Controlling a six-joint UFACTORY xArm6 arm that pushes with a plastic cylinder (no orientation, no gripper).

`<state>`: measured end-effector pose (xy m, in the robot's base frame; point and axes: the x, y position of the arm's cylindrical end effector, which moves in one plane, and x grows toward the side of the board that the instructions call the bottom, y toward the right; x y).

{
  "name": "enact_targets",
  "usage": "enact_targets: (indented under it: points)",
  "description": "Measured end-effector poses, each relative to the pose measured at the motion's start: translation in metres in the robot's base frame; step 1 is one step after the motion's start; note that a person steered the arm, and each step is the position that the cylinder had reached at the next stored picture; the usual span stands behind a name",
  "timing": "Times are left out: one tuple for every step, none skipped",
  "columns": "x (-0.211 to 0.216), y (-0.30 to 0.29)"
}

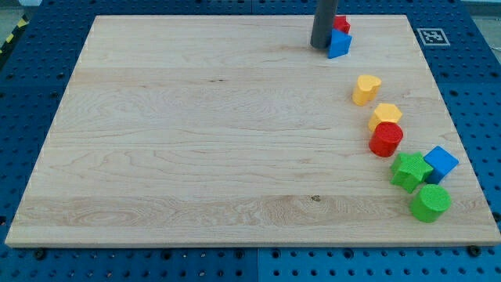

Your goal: Place the arm to the bottom right corner of the board

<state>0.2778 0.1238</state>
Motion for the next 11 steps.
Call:
enact_targets:
  points:
    - [0.0, 0.005]
    - [0.002, 0.001]
    - [0.025, -0.022]
    - [0.05, -0.018]
    - [0.063, 0.027]
    - [0.074, 0.08]
    - [0.093, 0.144]
    - [0.188, 0.187]
    - [0.288, 0.212]
    - [0.328, 0.187]
    - [0.321, 0.14]
